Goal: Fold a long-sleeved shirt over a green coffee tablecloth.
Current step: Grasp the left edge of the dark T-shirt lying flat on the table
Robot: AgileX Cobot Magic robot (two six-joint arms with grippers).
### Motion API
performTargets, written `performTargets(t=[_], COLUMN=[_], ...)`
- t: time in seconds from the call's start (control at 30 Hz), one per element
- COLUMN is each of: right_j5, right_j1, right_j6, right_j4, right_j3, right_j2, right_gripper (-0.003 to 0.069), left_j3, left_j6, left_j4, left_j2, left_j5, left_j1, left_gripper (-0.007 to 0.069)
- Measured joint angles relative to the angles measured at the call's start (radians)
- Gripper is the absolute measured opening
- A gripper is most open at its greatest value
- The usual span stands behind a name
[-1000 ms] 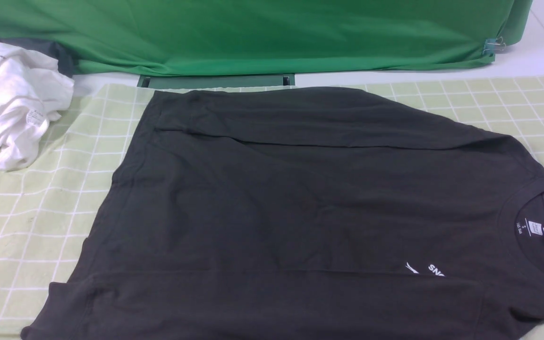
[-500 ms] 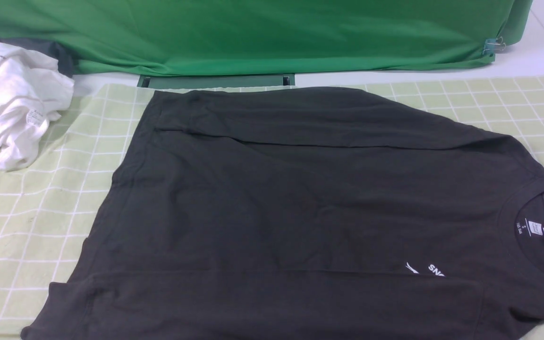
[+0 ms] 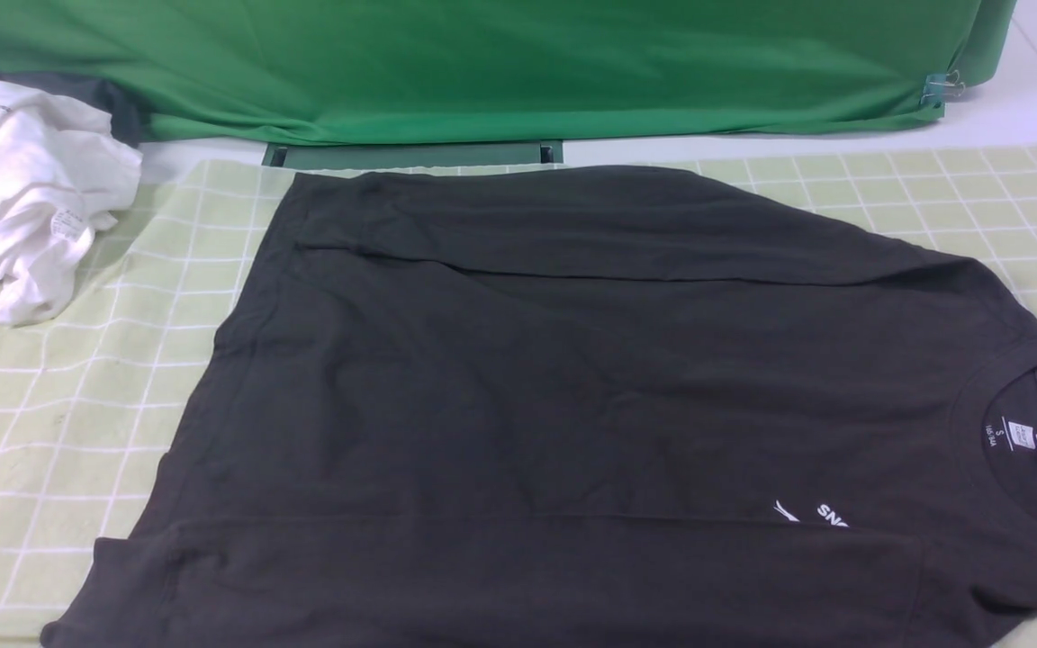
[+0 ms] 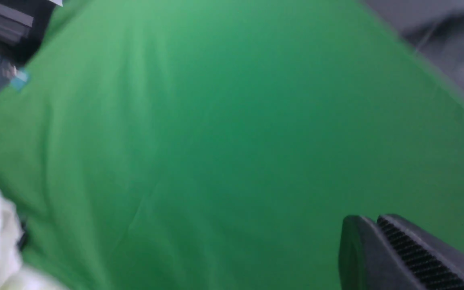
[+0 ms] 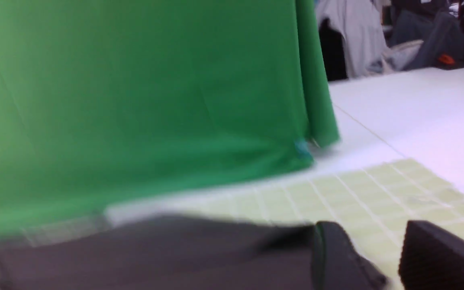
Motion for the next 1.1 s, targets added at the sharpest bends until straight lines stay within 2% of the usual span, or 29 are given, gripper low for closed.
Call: performTargets(t=[0.07, 0.1, 0.33, 0.47, 0.53, 0.6, 0.63, 0.67, 0.73, 0.87, 0.97, 1.0, 1.1], right_j5=[-0.021, -0.025, -0.042, -0.079, -0.028, 0.099, 0.214, 0.28, 0.397, 0.67, 0.812, 0.812, 0.877], right_j1=[0.0, 0.0, 0.0, 0.003, 0.02, 0.057, 0.098, 0.122, 0.17, 0.283, 0.349, 0.349, 0.43], right_j6=[0.102, 0.146, 0.195, 0.228, 0.242, 0.209, 0.137, 0.093, 0.025, -0.066, -0.102, -0.102, -0.112], right_j4=[0.003, 0.004, 0.005, 0.007, 0.008, 0.008, 0.008, 0.008, 0.008, 0.01, 0.01, 0.01, 0.011], right_j3=[0.0, 0.0, 0.0, -0.001, -0.037, -0.127, -0.241, -0.299, -0.387, -0.584, -0.678, -0.678, -0.72], right_j2=[0.0, 0.0, 0.0, 0.0, -0.001, -0.001, 0.024, 0.049, 0.101, 0.268, 0.368, 0.368, 0.466], right_gripper=[0.0245, 0.0245, 0.0245, 0.0245, 0.0227, 0.0174, 0.0097, 0.0059, 0.0022, 0.0007, 0.0006, 0.0006, 0.0007], left_j3=[-0.079, -0.152, -0.246, -0.248, -0.248, -0.248, -0.248, -0.248, -0.248, -0.25, -0.25, -0.25, -0.25], left_j6=[0.022, 0.077, 0.333, 0.392, 0.411, 0.411, 0.412, 0.412, 0.412, 0.412, 0.412, 0.412, 0.412], left_j4=[0.028, 0.034, 0.032, 0.051, 0.094, 0.146, 0.192, 0.207, 0.229, 0.256, 0.282, 0.282, 0.3], left_j2=[0.07, 0.166, 0.559, 0.685, 0.757, 0.8, 0.834, 0.851, 0.881, 0.935, 0.968, 0.968, 1.038], left_j5=[0.188, 0.361, 0.875, 0.937, 0.959, 0.959, 0.94, 0.924, 0.866, 0.743, 0.675, 0.675, 0.596], left_j1=[0.0, 0.0, 0.0, 0.0, 0.0, 0.0, 0.0, 0.0, 0.0, 0.0, 0.0, 0.0, 0.0], left_gripper=[0.0036, 0.0036, 0.0036, 0.0036, 0.0036, 0.0036, 0.0036, 0.0036, 0.0036, 0.0066, 0.0111, 0.0111, 0.022])
